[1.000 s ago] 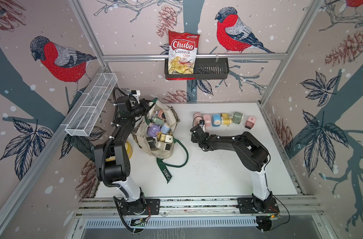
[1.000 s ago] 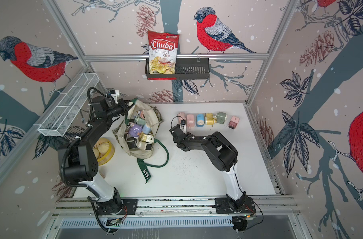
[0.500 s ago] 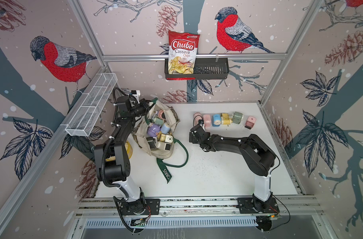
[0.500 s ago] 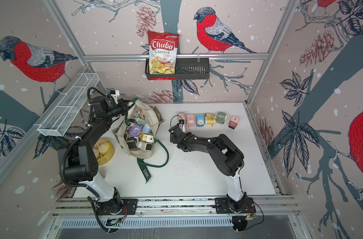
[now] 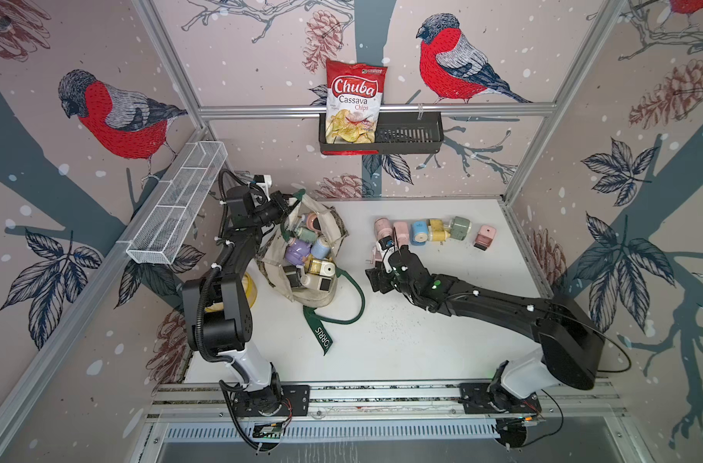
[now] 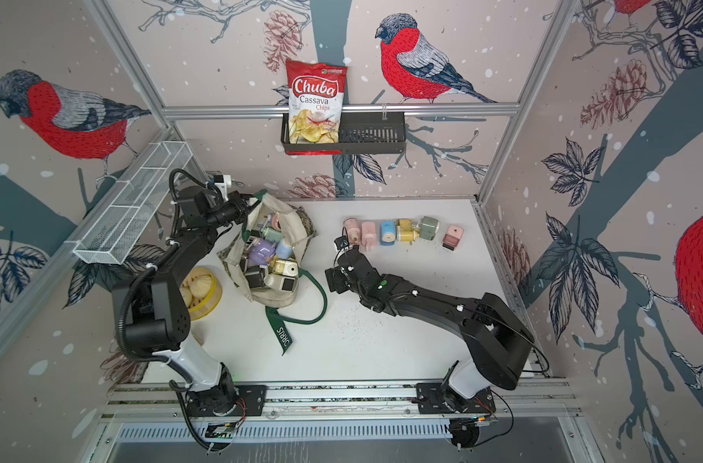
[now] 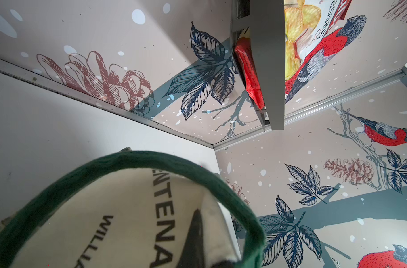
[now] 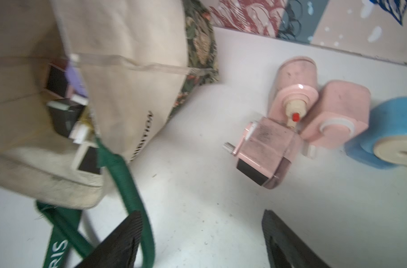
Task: Take out the pencil sharpeners from the tote bags
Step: Place the pencil sharpener at the center of the board, then pick up the pencil sharpener from the canvas bag.
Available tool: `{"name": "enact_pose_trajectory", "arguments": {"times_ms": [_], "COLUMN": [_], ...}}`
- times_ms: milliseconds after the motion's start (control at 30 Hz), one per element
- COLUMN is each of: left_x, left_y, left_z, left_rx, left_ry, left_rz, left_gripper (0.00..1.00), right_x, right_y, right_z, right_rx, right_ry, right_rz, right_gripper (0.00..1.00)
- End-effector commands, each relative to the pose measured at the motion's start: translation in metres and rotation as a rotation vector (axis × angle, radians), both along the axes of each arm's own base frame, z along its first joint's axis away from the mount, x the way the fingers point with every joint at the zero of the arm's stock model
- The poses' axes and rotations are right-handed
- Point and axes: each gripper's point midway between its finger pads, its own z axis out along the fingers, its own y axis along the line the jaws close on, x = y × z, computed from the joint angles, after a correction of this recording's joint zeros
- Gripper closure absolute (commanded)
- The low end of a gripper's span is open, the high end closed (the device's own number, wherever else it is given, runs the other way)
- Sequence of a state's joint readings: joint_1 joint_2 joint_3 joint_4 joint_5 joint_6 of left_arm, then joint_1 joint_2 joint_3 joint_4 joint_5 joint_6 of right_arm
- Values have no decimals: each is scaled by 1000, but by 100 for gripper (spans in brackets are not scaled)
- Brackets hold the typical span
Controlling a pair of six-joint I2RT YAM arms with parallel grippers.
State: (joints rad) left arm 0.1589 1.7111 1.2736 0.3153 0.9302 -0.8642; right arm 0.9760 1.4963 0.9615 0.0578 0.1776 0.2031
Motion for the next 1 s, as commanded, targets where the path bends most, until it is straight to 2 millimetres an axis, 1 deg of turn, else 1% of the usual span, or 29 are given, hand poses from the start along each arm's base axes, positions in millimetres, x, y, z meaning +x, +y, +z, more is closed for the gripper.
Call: {"name": "enact_pose_trajectory", "arguments": {"times_ms": [0, 100, 167, 200, 333, 400, 500, 600, 667, 733, 867, 967], "left_x": [2, 2, 2, 2, 2, 2, 2, 2, 2, 2, 2, 2], "left_y": [2, 2, 2, 2, 1, 1, 2, 1, 1, 1, 2, 1], "left_z": [25, 25, 24, 23, 23, 23, 24, 24, 24, 23, 24, 24], "left_rx": [19, 18, 17, 17, 15, 16, 15, 15, 15, 14, 11, 11], "left_ry": [-120, -121, -117, -117, -114, -116, -117, -117, -117, -116, -118, -117], "left_rz": [-4, -4, -3, -3, -5, -6, -5, -7, -6, -6, -7, -7], "left_gripper": [100, 100, 100, 100, 100, 100, 100, 100, 100, 100, 100, 100], "right_x": [-28, -48, -55, -55, -44, -41, -33, -20, -19, -17, -9, -3], "right_y": [26, 48, 62, 69, 97, 115, 141, 161, 170, 175, 178, 175], "right_z": [16, 23, 25, 27, 31, 25, 17, 5, -5, -15, -35, -50], "right_rx": [-4, 15, 24, 25, 3, -40, -113, -164, -186, -209, -256, -281], "right_ry": [-63, -58, -39, -36, -29, -13, -7, 7, 26, 23, 41, 80], "right_rz": [185, 309, 388, 404, 410, 442, 439, 414, 437, 452, 464, 469], "right_gripper": [20, 21, 22, 23, 24, 24, 24, 24, 24, 25, 25, 25]}}
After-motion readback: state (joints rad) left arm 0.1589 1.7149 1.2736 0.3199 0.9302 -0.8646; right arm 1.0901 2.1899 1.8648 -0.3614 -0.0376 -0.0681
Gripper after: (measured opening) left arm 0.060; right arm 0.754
